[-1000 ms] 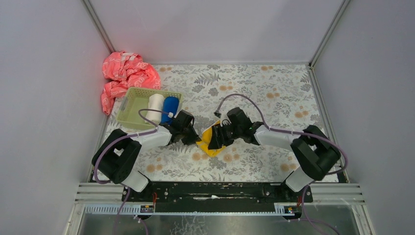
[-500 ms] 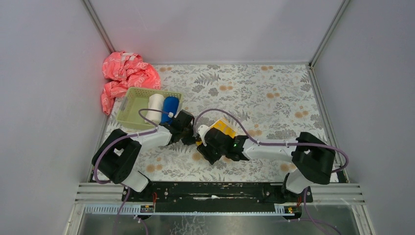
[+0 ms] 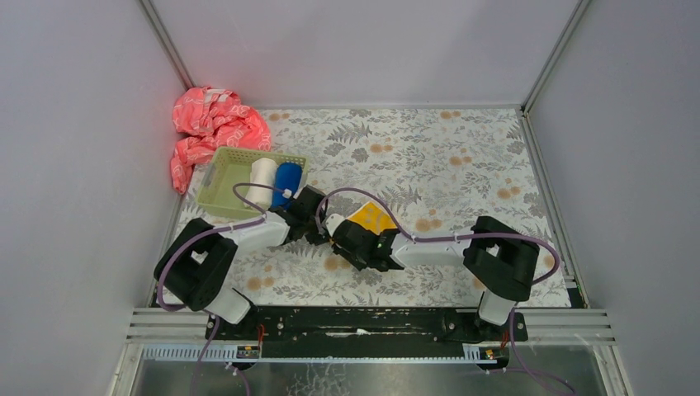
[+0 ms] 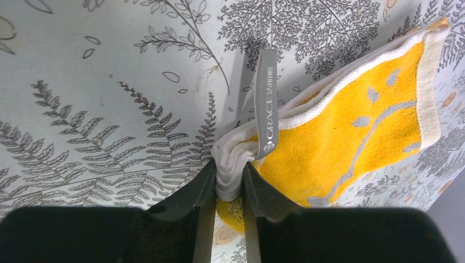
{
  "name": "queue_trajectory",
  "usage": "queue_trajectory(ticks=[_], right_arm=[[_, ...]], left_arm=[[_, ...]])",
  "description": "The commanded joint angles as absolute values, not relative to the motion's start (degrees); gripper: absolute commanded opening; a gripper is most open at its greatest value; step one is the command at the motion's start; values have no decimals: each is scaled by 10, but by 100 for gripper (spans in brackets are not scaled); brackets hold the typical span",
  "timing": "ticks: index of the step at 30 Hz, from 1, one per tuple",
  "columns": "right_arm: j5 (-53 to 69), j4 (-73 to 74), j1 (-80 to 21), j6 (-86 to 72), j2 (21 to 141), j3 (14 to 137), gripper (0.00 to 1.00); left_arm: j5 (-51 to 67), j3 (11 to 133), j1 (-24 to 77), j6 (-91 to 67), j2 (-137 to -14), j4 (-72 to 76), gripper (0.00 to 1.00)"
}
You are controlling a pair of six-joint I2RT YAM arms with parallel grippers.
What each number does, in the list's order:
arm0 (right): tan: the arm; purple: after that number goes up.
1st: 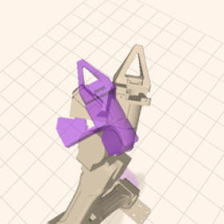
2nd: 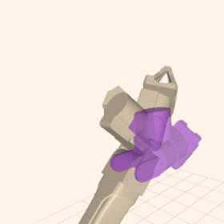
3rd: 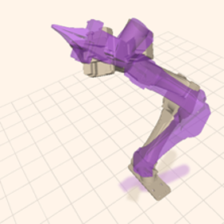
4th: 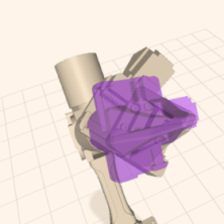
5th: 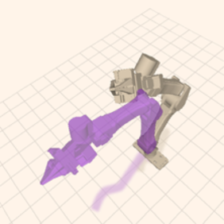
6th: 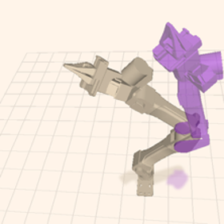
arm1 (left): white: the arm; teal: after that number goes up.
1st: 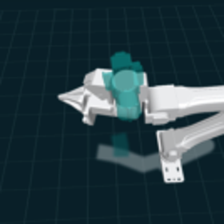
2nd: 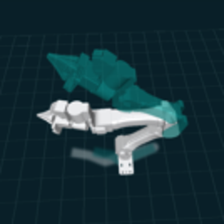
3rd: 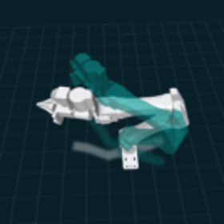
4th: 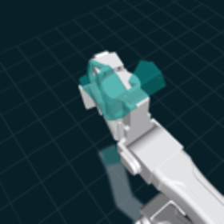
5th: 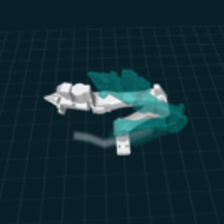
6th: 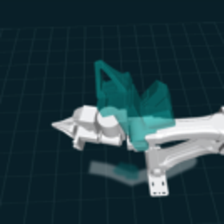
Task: Roll the towels
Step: Roll the towel at the center of the board.
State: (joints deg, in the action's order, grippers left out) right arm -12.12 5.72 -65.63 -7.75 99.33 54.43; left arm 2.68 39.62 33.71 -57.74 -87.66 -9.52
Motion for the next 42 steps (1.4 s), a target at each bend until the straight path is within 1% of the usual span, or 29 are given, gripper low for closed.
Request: queue_trajectory(ticks=[1, 3, 5, 7, 9, 11, 15, 20, 23, 25, 35, 38, 40, 42], right_arm=[[-102, 90, -657, -85, 1008, 544, 20], [-38, 79, -642, -94, 984, 536, 8], [52, 50, -615, -115, 959, 518, 1], [139, 3, -584, -145, 938, 494, 0], [222, -39, -549, -175, 928, 470, 0], [284, -77, -524, -205, 928, 452, 0], [398, -174, -476, -281, 941, 414, 0], [480, -317, -417, -400, 976, 355, 1], [511, -430, -385, -478, 1004, 318, 2], [516, -470, -368, -514, 1019, 298, 2], [521, -476, -337, -549, 1073, 290, 5], [516, -477, -328, -555, 1068, 285, 7], [503, -432, -327, -530, 1051, 292, 10], [479, -355, -328, -484, 1025, 313, 17]], left_arm=[[-7, 402, 339, -560, -856, -163, 21], [-18, 401, 339, -561, -836, -173, 24], [-26, 400, 339, -564, -815, -182, 31], [-32, 398, 338, -568, -793, -190, 38], [-34, 397, 338, -570, -773, -198, 48], [-34, 397, 338, -571, -755, -205, 55], [-25, 395, 339, -571, -725, -215, 62], [6, 380, 345, -580, -713, -201, 64], [29, 369, 351, -592, -722, -176, 65], [37, 364, 360, -601, -728, -155, 65], [44, 391, 391, -597, -792, -111, 65], [38, 406, 390, -587, -825, -114, 62], [35, 406, 391, -586, -842, -106, 60], [30, 406, 390, -583, -857, -103, 57]])
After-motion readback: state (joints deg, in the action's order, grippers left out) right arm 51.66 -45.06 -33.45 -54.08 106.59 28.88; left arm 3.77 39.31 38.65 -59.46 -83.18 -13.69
